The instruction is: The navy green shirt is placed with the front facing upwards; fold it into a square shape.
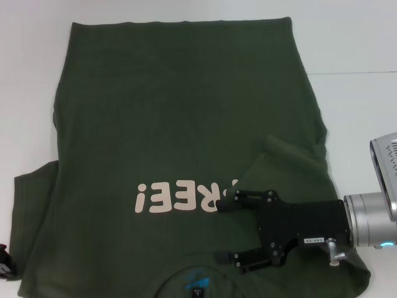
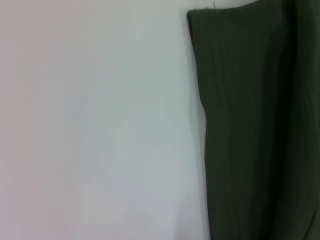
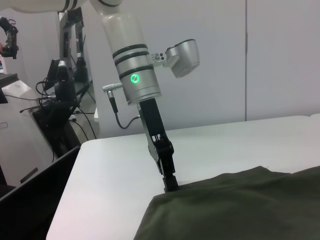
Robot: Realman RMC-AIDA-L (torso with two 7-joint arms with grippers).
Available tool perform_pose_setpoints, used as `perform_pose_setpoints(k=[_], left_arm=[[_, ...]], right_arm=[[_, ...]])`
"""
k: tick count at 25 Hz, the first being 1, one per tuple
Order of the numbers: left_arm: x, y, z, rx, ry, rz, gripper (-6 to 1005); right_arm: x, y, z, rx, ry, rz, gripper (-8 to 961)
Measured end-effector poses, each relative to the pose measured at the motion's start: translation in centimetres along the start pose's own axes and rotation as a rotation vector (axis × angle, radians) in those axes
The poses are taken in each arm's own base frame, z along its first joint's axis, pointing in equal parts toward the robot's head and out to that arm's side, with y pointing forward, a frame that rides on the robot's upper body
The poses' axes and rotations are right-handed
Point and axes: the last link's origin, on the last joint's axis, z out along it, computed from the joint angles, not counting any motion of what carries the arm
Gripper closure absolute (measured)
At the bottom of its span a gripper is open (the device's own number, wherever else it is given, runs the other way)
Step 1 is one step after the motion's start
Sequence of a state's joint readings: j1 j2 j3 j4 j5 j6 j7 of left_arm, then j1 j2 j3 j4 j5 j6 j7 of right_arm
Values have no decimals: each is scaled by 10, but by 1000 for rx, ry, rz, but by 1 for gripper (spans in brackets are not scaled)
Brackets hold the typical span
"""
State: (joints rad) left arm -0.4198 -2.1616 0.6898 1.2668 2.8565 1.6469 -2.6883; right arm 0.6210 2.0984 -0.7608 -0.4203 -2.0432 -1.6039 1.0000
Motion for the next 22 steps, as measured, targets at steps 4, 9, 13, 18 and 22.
perform_pose_setpoints(k=[4,9,13,18,22], left_arm=[[0,0,0,2,-1,3,824],[1,1,0,3,1,6,947],[4,0,-5,16,23,16,995],[4,0,-6,21,30,17,995],[4,-1,-7,24,34,17,997]], right_arm=[[0,0,0,-1,0,0,27],[0,0,0,0,0,-2,27],[-1,0,0,-1,0,-3,27],[-1,-1,0,-2,0,-3,26],[-1,-1,0,-2,0,-2,26]])
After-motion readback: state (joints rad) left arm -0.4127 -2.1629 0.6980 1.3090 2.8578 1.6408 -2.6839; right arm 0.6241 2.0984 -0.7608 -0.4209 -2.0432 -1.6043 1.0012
